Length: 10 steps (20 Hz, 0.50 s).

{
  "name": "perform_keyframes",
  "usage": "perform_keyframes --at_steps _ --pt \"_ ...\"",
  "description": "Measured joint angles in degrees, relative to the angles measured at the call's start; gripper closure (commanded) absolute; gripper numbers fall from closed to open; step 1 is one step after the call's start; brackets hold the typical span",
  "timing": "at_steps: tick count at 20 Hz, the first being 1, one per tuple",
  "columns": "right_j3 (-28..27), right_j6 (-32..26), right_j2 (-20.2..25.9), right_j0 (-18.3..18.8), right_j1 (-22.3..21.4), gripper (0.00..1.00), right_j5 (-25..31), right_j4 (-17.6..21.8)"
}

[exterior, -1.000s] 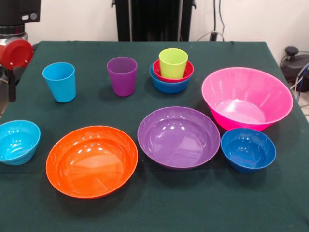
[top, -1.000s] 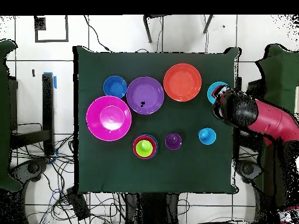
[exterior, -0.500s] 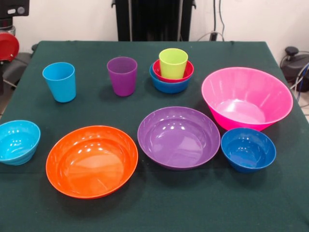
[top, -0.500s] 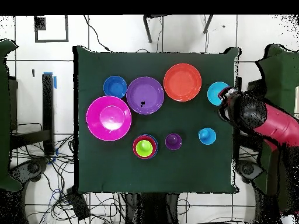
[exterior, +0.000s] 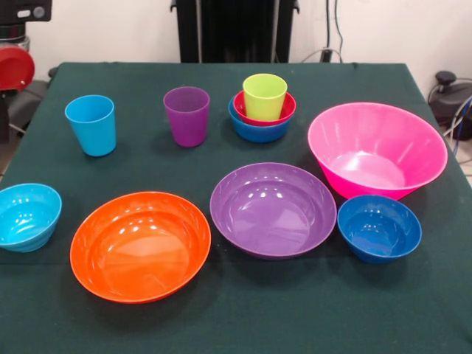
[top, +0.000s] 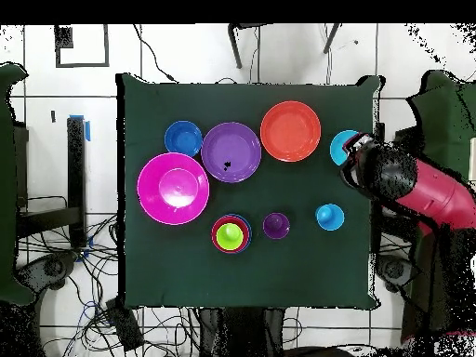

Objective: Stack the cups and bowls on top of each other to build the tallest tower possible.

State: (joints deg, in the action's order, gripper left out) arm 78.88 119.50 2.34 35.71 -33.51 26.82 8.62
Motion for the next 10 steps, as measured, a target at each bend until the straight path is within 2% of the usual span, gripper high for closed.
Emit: perform_keyframes --at_steps 10 --pt "-0.9 0.0 -1.9 -2.4 1.3 0.0 0.0 -4.0"
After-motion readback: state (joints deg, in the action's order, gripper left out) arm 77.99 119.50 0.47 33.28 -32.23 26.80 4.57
